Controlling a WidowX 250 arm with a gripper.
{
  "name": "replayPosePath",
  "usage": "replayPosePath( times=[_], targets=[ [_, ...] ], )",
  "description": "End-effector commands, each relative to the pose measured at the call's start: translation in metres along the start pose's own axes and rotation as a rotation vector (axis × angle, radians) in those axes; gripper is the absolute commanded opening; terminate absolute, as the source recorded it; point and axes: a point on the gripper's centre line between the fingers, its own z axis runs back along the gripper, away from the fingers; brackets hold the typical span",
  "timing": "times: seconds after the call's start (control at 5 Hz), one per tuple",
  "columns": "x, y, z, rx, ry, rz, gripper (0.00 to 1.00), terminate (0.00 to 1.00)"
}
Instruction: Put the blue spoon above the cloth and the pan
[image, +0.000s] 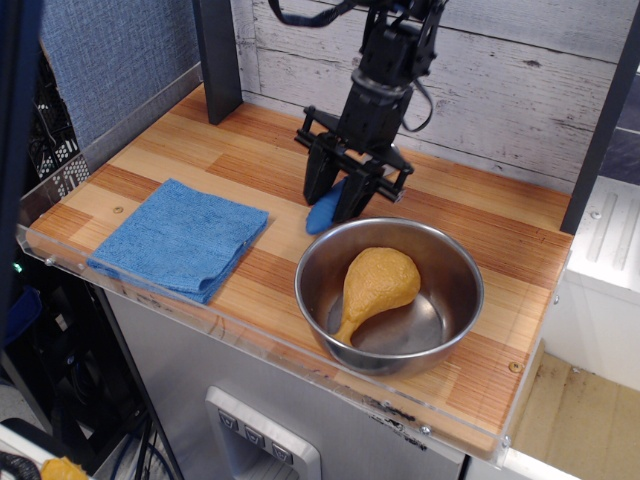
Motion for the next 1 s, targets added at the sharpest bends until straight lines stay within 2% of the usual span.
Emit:
replayPosePath(
  times=[0.0, 0.2, 0.4, 0.6, 0.8],
  targets=[
    [0.002, 0.012, -0.006, -0.045, -0.012, 0.015, 1.00, 0.00],
    [-0.021, 0.024, 0.011, -0.086, -0.188, 0.123, 1.00, 0.00],
    [-0.055, 0.046, 0.035, -0.136, -0.365, 0.202, 1.00, 0.00],
    [-0.092, 0.069, 0.056, -0.174, -0.502, 0.240, 1.00, 0.00],
    [-0.110, 0.080, 0.067, -0.186, -0.528, 0.234, 1.00, 0.00]
  ],
)
